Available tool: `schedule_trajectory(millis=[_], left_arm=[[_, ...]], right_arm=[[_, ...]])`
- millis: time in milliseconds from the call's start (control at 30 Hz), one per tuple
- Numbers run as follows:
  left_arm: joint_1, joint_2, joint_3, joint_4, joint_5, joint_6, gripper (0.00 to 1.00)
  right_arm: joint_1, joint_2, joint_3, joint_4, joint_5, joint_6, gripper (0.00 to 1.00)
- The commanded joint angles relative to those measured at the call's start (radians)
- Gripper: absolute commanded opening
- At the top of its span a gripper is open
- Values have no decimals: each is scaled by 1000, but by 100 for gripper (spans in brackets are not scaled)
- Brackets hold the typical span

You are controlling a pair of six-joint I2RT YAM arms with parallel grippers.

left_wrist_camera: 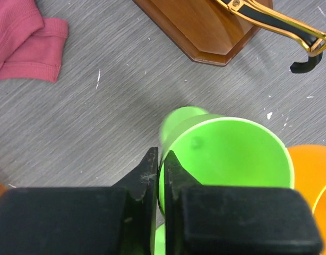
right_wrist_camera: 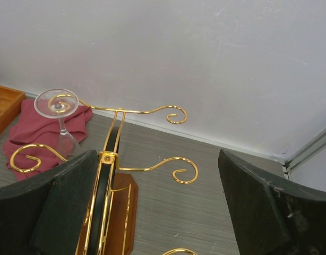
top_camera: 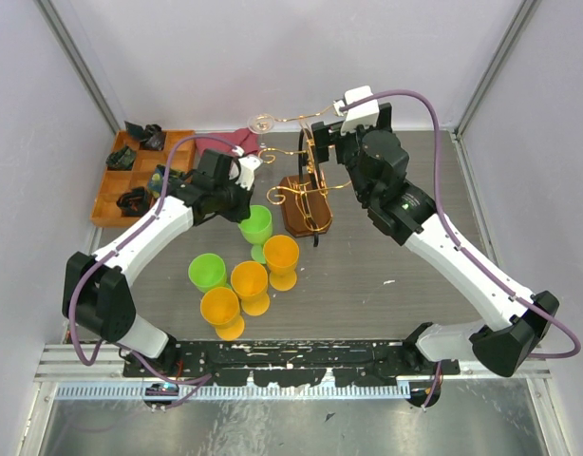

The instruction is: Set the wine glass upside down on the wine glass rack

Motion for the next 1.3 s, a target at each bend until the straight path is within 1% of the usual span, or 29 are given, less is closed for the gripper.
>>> schedule_trajectory(millis=[0, 33, 67, 300, 500, 733, 867, 1000, 1267], left_arm=[[-3, -9, 15, -10, 6, 16, 4], [-3, -12, 14, -14, 4, 16, 1], [-3, -16, 14, -19, 1, 15, 0], [-3, -96, -12, -15, -57, -13, 0], [-3, -231, -15, -22, -201, -3, 0], [-3, -439, -12, 3, -417, 27, 0], [-2, -501, 26, 10, -496, 64, 0], [-2, -529, 72, 55, -562, 128, 0], [-2, -519, 197, 162, -619, 313, 0]], right_arm=[[4, -28, 2, 44, 11, 7, 100], [4, -26, 1, 47, 10, 6, 100], [4, -25, 0, 49, 8, 4, 100], [5, 13, 27, 69, -32, -7, 100], [4, 56, 69, 79, -74, 3, 100], [5, 85, 95, 87, -97, 18, 100], [5, 97, 125, 76, -92, 50, 100], [4, 117, 194, 8, -71, 112, 100], [4, 103, 223, -38, -69, 210, 100]])
